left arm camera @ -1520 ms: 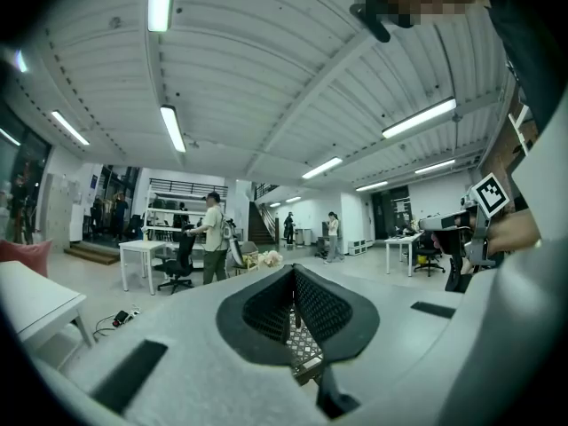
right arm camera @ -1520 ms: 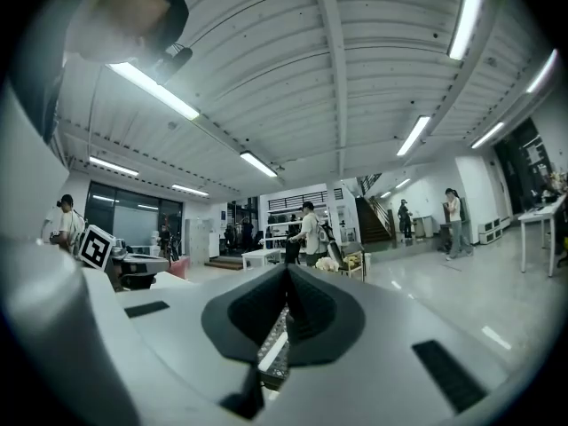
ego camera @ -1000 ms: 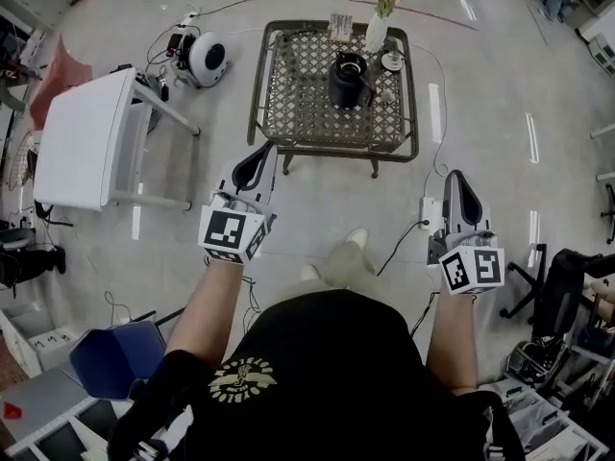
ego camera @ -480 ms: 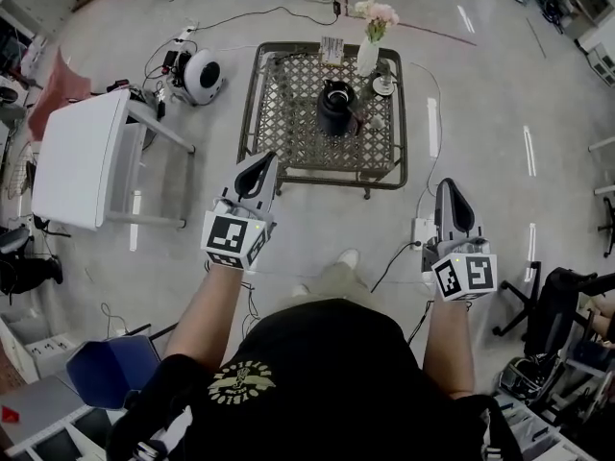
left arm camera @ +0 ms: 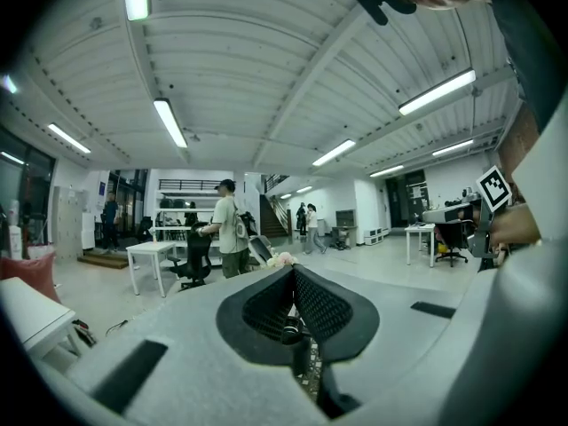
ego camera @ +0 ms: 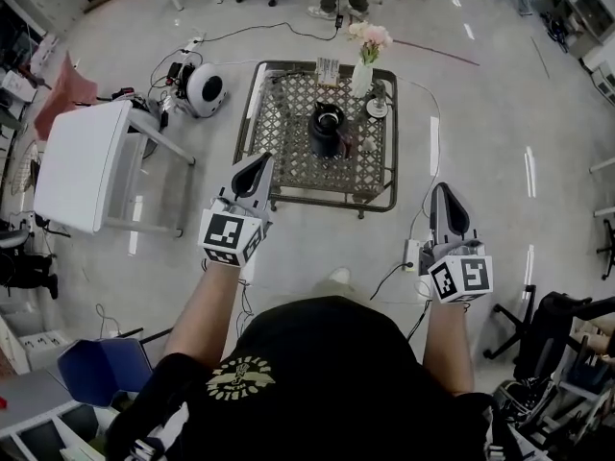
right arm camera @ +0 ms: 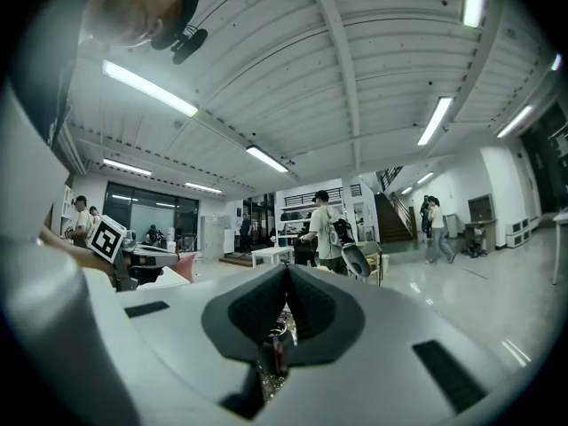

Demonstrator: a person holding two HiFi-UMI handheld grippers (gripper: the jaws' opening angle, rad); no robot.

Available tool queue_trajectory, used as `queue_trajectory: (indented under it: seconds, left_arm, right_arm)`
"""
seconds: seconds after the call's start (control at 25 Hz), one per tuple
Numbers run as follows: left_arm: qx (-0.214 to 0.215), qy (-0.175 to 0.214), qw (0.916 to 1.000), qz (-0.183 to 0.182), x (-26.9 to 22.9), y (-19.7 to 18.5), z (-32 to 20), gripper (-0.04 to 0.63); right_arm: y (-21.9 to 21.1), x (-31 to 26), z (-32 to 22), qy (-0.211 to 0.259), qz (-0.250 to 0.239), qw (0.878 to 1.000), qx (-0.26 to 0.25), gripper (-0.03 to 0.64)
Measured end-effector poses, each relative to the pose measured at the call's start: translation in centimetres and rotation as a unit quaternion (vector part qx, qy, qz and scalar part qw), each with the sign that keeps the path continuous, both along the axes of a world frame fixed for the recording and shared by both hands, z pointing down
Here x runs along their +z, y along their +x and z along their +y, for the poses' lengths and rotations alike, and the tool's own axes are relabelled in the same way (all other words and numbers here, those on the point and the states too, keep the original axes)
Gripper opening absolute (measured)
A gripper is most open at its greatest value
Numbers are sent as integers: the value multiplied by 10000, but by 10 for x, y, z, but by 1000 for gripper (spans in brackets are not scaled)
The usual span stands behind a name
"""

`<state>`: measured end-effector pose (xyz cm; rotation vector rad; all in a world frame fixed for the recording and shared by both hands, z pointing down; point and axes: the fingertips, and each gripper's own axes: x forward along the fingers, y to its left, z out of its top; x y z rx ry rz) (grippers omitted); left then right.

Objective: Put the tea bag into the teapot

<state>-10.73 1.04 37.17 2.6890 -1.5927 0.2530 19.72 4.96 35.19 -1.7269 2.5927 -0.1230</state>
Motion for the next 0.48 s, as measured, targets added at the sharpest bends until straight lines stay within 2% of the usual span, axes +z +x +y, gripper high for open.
queue_trajectory:
  seconds: [0.2,0.48]
  left_arm:
    - [-344,119,9993,67,-10,-5,-11,-3]
    - [-456,5,9990,-16,-1,0,-6,-3]
  right_arm:
    - [8,-1,-14,56,19,9998,-207,6]
    - [18,1,-25,35,-10,9995,-305,6]
